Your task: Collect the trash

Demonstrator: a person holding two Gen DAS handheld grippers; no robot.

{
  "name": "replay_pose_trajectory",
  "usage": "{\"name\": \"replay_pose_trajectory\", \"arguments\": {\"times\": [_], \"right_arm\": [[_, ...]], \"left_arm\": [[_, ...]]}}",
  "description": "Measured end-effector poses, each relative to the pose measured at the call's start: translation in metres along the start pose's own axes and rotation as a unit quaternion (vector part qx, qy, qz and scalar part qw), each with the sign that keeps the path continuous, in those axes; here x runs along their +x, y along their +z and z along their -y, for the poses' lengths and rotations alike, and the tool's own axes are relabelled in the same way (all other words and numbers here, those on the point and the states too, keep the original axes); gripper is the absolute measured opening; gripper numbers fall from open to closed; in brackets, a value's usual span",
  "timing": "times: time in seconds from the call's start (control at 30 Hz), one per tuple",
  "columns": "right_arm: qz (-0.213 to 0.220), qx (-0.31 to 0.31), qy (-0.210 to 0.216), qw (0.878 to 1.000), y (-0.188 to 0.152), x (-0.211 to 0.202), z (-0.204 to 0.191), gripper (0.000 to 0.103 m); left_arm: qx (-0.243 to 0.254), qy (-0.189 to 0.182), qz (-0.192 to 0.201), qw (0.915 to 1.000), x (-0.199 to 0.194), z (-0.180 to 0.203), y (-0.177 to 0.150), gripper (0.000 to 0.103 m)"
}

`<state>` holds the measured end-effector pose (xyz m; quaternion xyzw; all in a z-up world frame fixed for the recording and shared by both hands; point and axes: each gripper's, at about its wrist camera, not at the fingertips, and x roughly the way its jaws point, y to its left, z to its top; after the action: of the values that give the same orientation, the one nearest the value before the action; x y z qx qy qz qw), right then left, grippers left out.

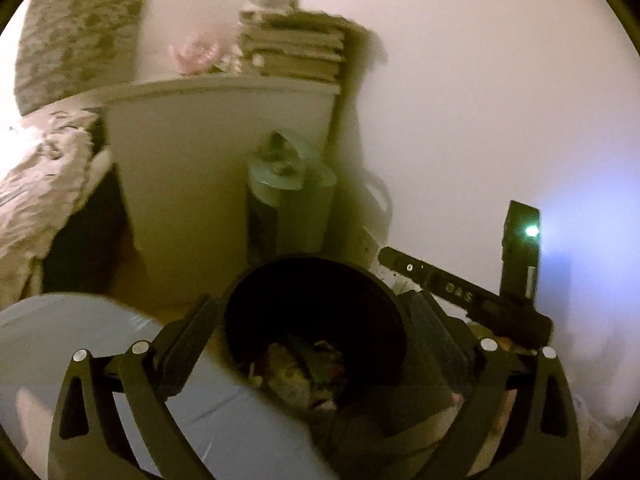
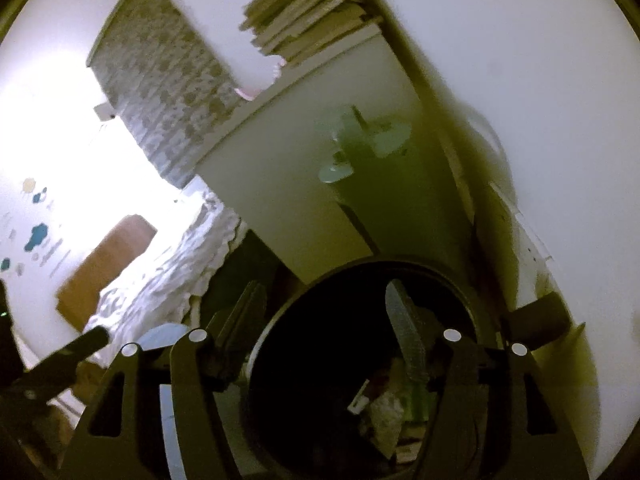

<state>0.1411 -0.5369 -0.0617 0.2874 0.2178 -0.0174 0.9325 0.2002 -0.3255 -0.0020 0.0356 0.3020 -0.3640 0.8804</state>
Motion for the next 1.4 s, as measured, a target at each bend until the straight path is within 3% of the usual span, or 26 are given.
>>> {"name": "replay_pose_trajectory", "arguments": {"times": [0.1, 0.2, 0.37, 0.47, 0.6, 0.63, 0.7, 0.77, 0.93, 1.2, 1.4], "right_arm": [[0.008, -0.014, 0.018, 1.0, -0.006, -0.008, -0.015, 0.066], [0.005, -0.027, 0.067, 0.997, -0.022, -0.019, -0.047, 0.073], [-0.043, -0.064, 0.176, 0.981, -0.055, -0.036, -0.135, 0.077], [-0.058, -0.103, 0.241, 0.963, -0.07, -0.056, -0.199, 0.083], [-0.063, -0.157, 0.307, 0.936, -0.086, -0.086, -0.277, 0.088], [-0.065, -0.17, 0.319, 0.93, -0.091, -0.093, -0.294, 0.089], [-0.066, -0.187, 0.33, 0.923, -0.098, -0.106, -0.317, 0.09], [-0.057, -0.207, 0.329, 0.92, -0.106, -0.12, -0.335, 0.098], [-0.041, -0.26, 0.308, 0.914, -0.123, -0.152, -0.369, 0.098], [-0.027, -0.314, 0.279, 0.907, -0.144, -0.185, -0.389, 0.098], [-0.01, -0.327, 0.256, 0.91, -0.151, -0.201, -0.391, 0.098]], "left_arm": [[-0.019, 0.058, 0.016, 0.998, -0.049, -0.015, -0.017, 0.098], [-0.053, 0.14, 0.03, 0.9883, -0.103, -0.036, -0.037, 0.098], [-0.125, 0.256, 0.048, 0.9572, -0.19, -0.075, -0.07, 0.098], [-0.162, 0.325, 0.057, 0.93, -0.236, -0.094, -0.09, 0.098], [-0.218, 0.374, 0.052, 0.8999, -0.282, -0.117, -0.112, 0.098], [-0.223, 0.379, 0.054, 0.8966, -0.289, -0.12, -0.116, 0.098], [-0.23, 0.386, 0.062, 0.8912, -0.306, -0.123, -0.125, 0.098], [-0.236, 0.389, 0.067, 0.8879, -0.315, -0.125, -0.131, 0.098], [-0.241, 0.391, 0.081, 0.8846, -0.339, -0.116, -0.14, 0.098], [-0.247, 0.399, 0.092, 0.8783, -0.356, -0.098, -0.147, 0.098], [-0.245, 0.405, 0.09, 0.8763, -0.363, -0.085, -0.153, 0.098]]}}
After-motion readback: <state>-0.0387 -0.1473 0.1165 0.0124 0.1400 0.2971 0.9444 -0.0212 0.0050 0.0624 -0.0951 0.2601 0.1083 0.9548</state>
